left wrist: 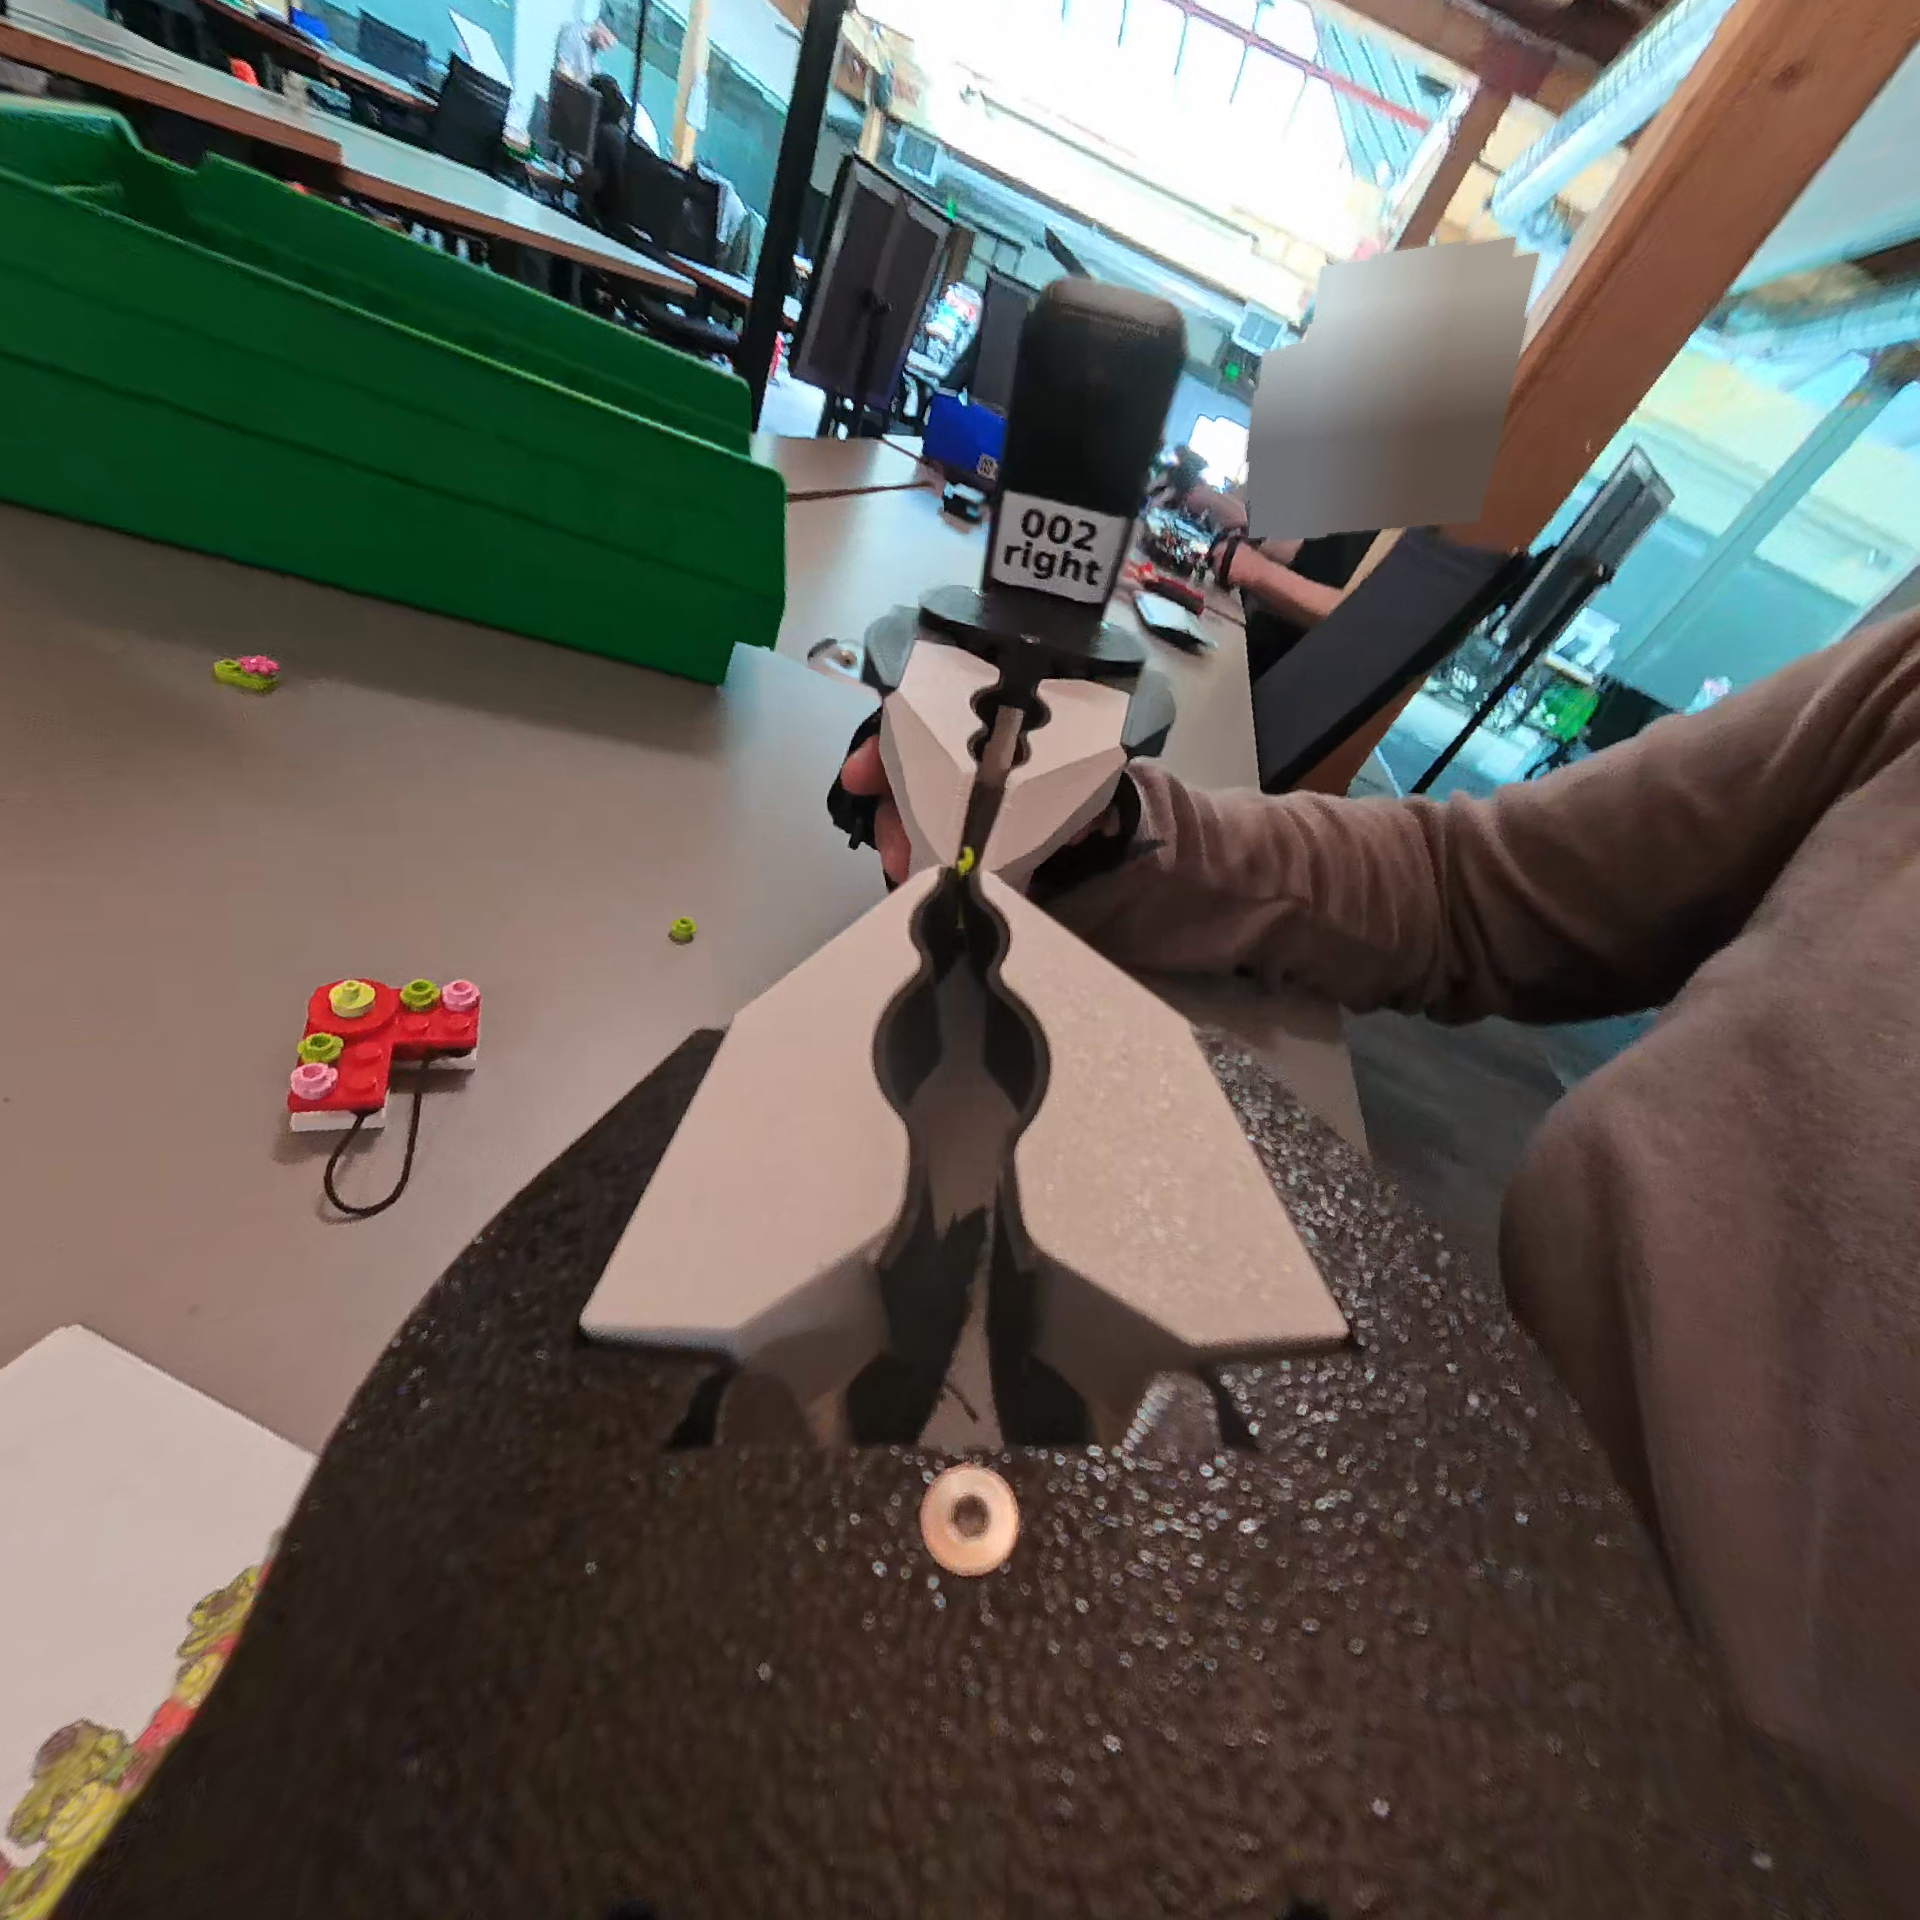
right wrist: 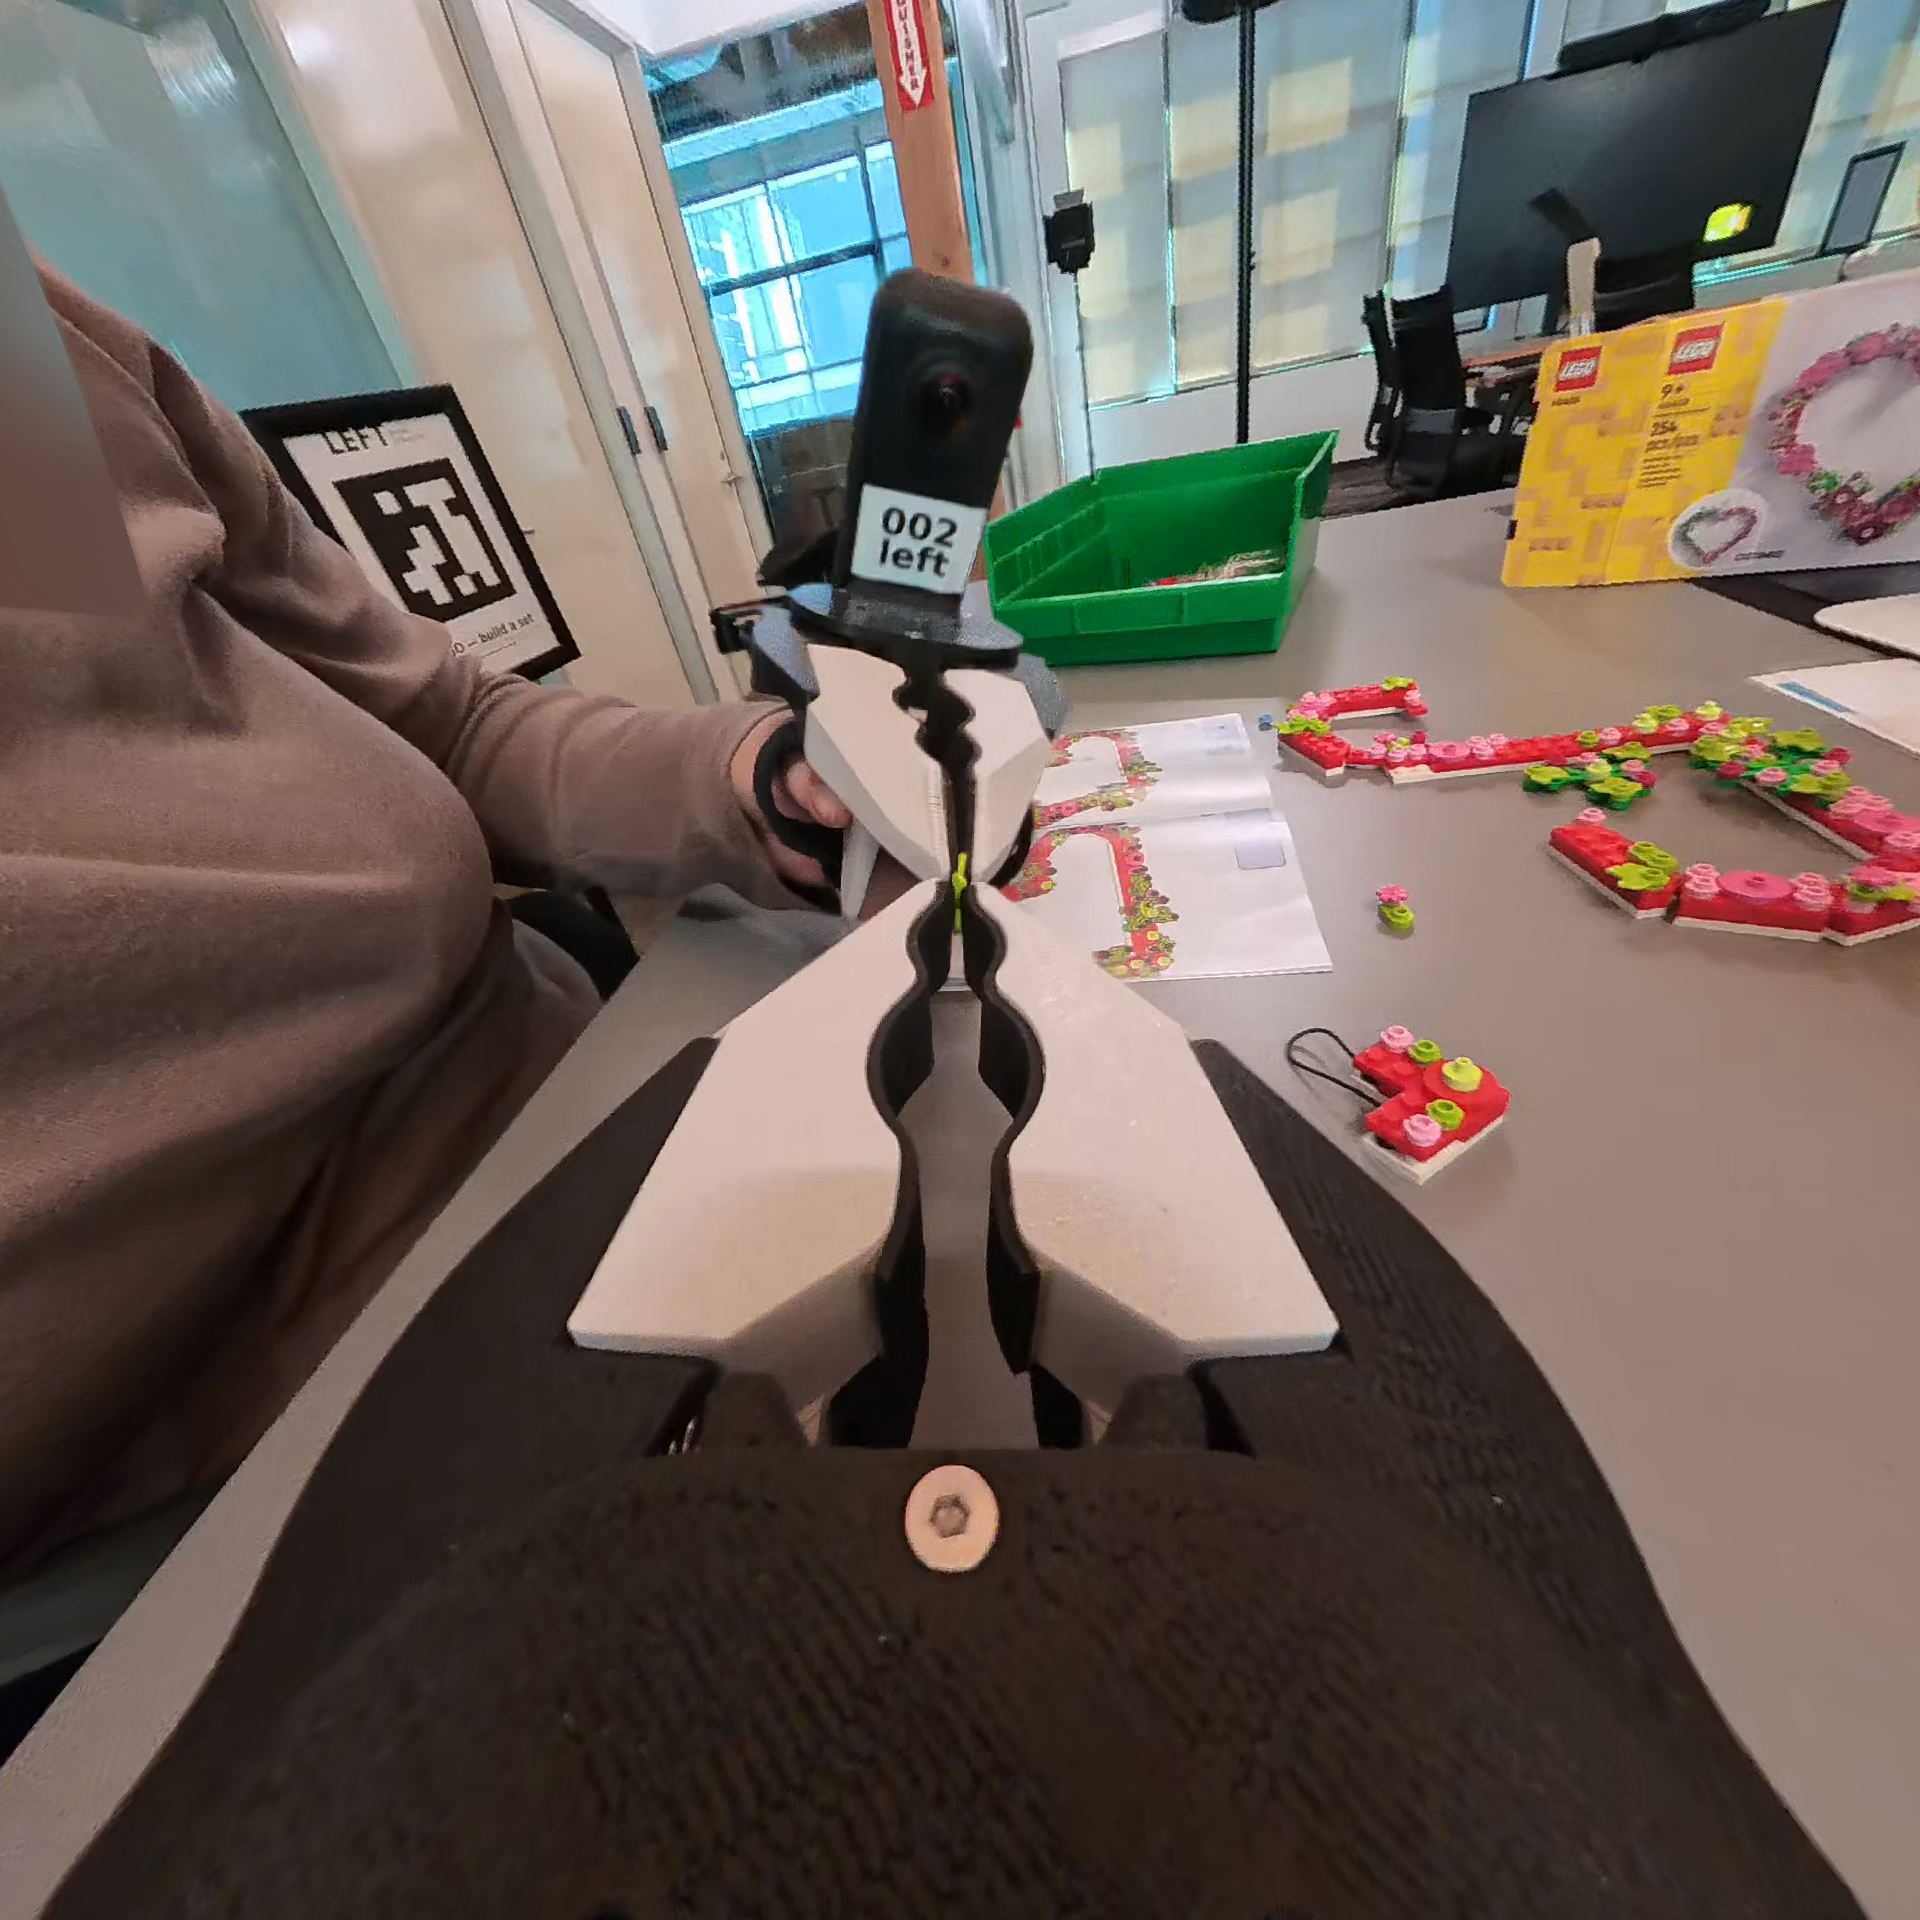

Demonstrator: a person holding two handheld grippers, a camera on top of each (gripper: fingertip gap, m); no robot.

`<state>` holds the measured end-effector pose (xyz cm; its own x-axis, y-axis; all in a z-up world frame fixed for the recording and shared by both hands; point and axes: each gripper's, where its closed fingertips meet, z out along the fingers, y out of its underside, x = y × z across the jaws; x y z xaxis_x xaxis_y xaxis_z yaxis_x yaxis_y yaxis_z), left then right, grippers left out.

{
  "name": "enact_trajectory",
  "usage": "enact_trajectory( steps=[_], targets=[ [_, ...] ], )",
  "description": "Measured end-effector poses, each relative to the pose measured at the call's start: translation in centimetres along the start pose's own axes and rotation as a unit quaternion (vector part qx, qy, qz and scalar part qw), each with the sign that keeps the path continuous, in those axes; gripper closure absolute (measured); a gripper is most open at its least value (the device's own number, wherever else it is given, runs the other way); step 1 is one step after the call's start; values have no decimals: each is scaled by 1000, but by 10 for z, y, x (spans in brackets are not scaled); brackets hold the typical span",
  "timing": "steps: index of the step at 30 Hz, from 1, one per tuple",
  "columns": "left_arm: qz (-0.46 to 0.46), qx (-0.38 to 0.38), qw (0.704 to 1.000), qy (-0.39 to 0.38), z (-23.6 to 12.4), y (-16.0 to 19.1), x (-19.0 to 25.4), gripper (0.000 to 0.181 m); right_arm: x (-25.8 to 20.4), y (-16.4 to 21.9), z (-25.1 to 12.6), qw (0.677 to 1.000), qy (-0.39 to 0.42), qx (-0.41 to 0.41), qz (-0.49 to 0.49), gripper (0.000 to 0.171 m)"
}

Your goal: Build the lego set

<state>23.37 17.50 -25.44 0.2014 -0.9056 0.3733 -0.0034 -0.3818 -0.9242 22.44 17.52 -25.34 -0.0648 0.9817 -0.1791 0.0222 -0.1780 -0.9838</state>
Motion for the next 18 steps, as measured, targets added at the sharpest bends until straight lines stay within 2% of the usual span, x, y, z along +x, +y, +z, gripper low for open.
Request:
enact_trajectory(
  steps=[4,7,9,11,18],
  targets=[
    [32,-9,999,-7,-3,-3,2,181,-3,-2,3,1000,-12,16,16,171],
    [32,48,998,-18,-2,-17,5,181,-2,-16,0,998,-1,62,23,171],
    [5,103,995,-7,-3,-30,8,181,0,-24,-3,996,7,89,29,163],
    [-25,134,991,8,-4,-35,10,181,-1,-26,-4,994,-3,98,44,163],
    [-31,146,989,9,1,-31,11,181,-5,-28,-6,994,-17,103,42,170]
  ],
)
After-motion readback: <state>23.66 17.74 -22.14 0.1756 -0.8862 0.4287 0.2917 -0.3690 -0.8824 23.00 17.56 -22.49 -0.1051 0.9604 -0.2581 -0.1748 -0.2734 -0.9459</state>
